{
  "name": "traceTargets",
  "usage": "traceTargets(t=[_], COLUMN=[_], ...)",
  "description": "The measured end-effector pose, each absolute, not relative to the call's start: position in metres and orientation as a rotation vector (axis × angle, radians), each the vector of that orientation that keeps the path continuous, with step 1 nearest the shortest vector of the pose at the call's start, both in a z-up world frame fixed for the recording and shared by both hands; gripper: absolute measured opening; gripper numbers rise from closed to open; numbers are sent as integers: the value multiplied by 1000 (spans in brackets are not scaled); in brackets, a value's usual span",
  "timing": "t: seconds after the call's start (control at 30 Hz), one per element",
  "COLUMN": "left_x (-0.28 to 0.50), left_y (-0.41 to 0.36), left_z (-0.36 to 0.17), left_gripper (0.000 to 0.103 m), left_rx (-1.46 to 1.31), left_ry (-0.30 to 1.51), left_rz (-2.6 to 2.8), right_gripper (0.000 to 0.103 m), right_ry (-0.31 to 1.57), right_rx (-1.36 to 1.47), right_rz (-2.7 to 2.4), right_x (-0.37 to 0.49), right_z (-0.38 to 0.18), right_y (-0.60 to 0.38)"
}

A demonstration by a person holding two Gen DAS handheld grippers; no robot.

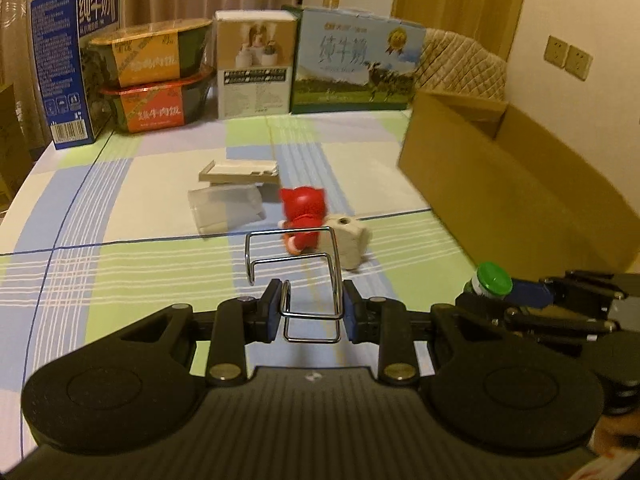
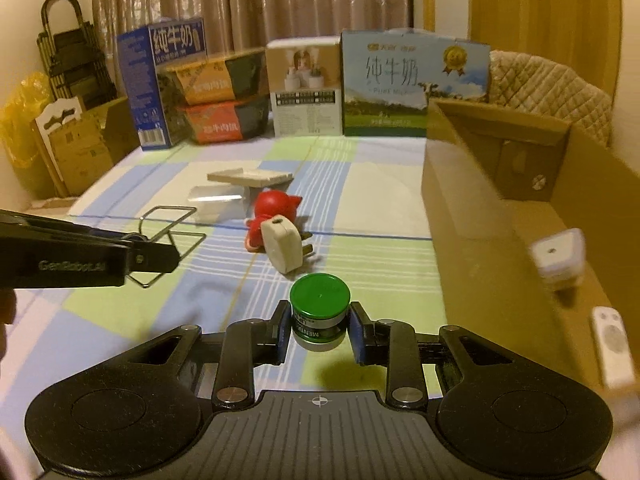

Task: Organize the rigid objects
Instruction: 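Carry the wire rack with the left tool over the cardboard box while the right tool carries the jar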

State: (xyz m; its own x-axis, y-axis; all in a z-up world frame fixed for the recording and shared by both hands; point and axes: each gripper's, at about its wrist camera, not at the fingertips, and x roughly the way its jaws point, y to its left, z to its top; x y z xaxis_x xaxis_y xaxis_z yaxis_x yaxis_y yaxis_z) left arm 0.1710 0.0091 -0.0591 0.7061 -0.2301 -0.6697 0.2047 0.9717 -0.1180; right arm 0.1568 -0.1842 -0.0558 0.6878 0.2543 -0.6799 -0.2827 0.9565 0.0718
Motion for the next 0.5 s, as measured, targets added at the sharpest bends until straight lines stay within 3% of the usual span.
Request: traceTargets(t=[0.5], left_x=[127], left_y=[-91], left_z=[26], left_gripper=[26], left_rx=[14], left_ry=[651], left_rz=[-409], right_gripper=[27], right_ry=[607], right_rx=[4], right_rz=[171], right_x=[108], right_z=[43], right_y=[-264])
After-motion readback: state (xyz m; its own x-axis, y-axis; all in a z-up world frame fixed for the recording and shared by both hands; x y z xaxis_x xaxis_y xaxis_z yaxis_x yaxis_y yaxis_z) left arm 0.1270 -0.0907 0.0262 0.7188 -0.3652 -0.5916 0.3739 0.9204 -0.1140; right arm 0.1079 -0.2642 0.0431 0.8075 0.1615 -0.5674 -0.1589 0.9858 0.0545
